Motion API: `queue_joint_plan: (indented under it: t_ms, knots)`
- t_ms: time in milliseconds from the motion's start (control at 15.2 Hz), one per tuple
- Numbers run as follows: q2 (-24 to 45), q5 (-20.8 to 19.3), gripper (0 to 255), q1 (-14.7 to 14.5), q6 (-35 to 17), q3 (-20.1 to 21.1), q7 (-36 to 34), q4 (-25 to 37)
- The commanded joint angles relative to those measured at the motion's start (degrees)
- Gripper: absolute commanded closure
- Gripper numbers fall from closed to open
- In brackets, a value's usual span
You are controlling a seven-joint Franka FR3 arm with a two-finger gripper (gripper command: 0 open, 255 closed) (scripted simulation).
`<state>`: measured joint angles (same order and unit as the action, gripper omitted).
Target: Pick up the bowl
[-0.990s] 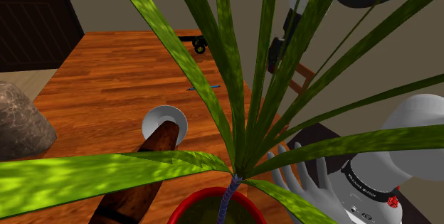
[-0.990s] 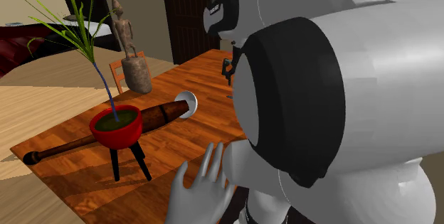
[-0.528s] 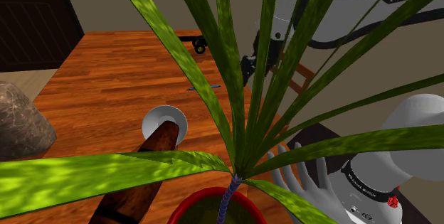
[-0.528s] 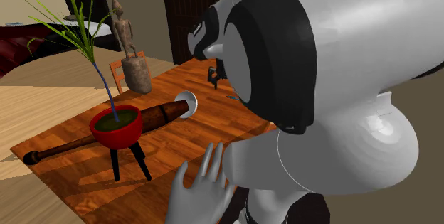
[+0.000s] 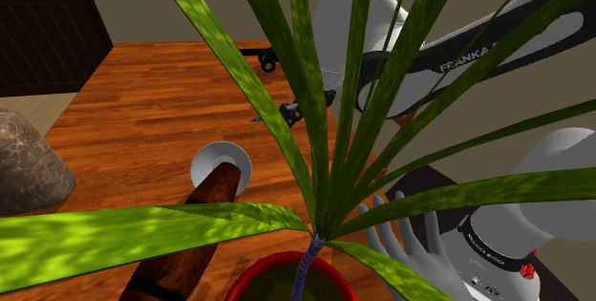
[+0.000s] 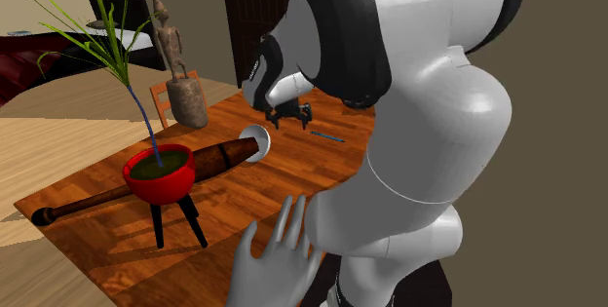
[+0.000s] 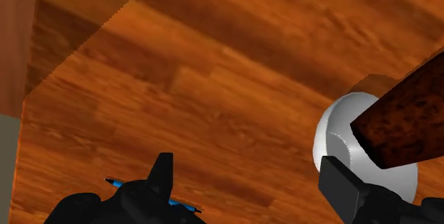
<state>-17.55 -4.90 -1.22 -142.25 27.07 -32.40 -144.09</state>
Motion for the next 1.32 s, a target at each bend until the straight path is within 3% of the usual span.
queue_joint_plan:
  t_ms: [0, 132, 330, 594, 1122, 1254]
  knots:
    - [4.36, -5.00, 0, 1.95, -3.45, 3.40, -5.15, 1.64]
    - [9.26, -12.08, 0, 4.31, -5.75, 6.67, -11.49, 4.12]
    - [17.48, -25.88, 0, 6.45, -6.92, 10.04, -23.00, 9.03]
    - [28.64, -43.28, 0, 2.98, -4.85, 8.86, -36.66, 17.21]
    - [34.41, -52.35, 0, -0.06, -6.20, 5.53, -44.24, 18.58]
    - [34.79, -52.96, 0, -0.26, -6.32, 5.28, -44.76, 18.64]
